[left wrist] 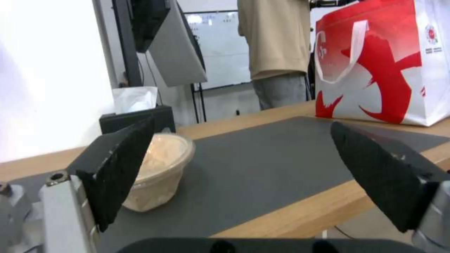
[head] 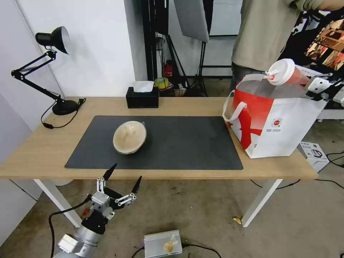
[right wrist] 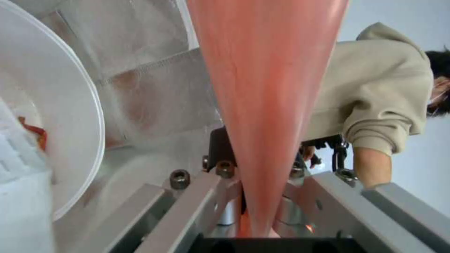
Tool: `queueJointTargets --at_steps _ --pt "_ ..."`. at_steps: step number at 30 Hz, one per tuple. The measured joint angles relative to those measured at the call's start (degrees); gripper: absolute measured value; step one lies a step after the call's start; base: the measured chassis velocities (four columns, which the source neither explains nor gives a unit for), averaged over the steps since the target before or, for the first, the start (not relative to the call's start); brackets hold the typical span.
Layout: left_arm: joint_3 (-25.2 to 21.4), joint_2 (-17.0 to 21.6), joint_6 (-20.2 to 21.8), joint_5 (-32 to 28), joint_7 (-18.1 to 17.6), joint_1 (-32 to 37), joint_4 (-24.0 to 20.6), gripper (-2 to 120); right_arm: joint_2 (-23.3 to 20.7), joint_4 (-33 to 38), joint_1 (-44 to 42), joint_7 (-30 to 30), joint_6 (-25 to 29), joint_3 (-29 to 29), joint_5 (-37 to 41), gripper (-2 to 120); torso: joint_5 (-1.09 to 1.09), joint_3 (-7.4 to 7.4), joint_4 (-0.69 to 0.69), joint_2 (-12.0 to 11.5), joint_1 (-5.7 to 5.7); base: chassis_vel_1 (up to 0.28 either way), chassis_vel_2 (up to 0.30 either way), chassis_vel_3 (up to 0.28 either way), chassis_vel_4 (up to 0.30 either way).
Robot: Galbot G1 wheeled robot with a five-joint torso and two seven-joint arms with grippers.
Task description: Pick up the trash from the table and place it into the takeout bag.
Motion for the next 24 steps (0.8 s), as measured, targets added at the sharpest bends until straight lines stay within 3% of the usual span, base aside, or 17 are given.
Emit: queueJointTargets --at_steps 13,20,23,24 --pt "1.08 -1.15 -0.02 1.15 0.20 -0.40 0.98 100 1.75 -1.92 1.18 0.59 0.12 -0.86 -2.10 6 0.00 0.00 -0.01 0.00 0.00 0.000 0.000 0.000 0.000" --pt "1.41 -1.44 -0.05 1.46 0.30 -0.48 1.25 100 1.95 -1.97 1.29 1.50 -0.04 -0.93 -2.11 30 0.00 0.00 0.00 0.00 0.00 0.000 0.000 0.000 0.000" --pt "1.36 -1.51 -0.05 1.47 0.58 -0.47 1.33 100 2.13 -2.09 1.31 2.08 -0.14 -0.93 -2.06 47 0.00 0.00 -0.01 0.00 0.00 0.000 0.000 0.000 0.000" --pt "1.36 -1.51 -0.05 1.47 0.58 -0.47 1.33 100 2.13 -2.09 1.31 2.08 -0.14 -0.93 -2.06 47 0.00 0.00 -0.01 0.00 0.00 0.000 0.000 0.000 0.000"
